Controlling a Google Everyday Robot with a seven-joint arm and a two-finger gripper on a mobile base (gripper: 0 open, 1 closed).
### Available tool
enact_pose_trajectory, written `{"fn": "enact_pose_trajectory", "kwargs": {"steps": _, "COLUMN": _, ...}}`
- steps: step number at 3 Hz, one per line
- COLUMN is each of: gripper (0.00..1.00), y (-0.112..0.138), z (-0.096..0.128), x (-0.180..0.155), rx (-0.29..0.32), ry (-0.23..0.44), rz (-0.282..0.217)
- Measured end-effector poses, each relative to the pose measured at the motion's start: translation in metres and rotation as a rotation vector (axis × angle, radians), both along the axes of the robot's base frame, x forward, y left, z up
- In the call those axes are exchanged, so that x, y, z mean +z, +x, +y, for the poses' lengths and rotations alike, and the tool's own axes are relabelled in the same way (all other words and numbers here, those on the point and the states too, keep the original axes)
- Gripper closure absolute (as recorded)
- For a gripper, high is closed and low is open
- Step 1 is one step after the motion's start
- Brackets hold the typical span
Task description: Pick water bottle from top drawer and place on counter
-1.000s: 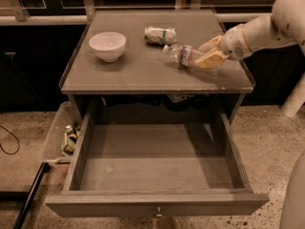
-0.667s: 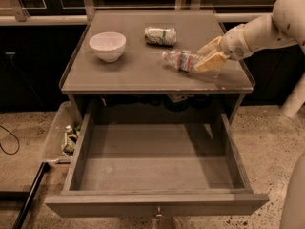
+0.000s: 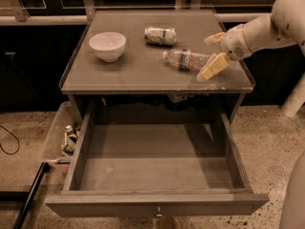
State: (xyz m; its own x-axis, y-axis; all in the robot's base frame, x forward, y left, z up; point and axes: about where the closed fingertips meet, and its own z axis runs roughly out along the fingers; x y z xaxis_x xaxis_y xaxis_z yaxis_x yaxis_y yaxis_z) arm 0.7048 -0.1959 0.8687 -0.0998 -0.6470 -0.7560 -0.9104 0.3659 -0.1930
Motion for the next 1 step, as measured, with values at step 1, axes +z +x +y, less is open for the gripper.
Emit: {"fn": "enact_pose_trajectory", "kwargs": {"steps": 1, "gripper": 0.0, "y": 0.0, "z": 0.0, "x": 0.0, "rx": 0.0, "ry": 0.0, "rz": 0.0}}
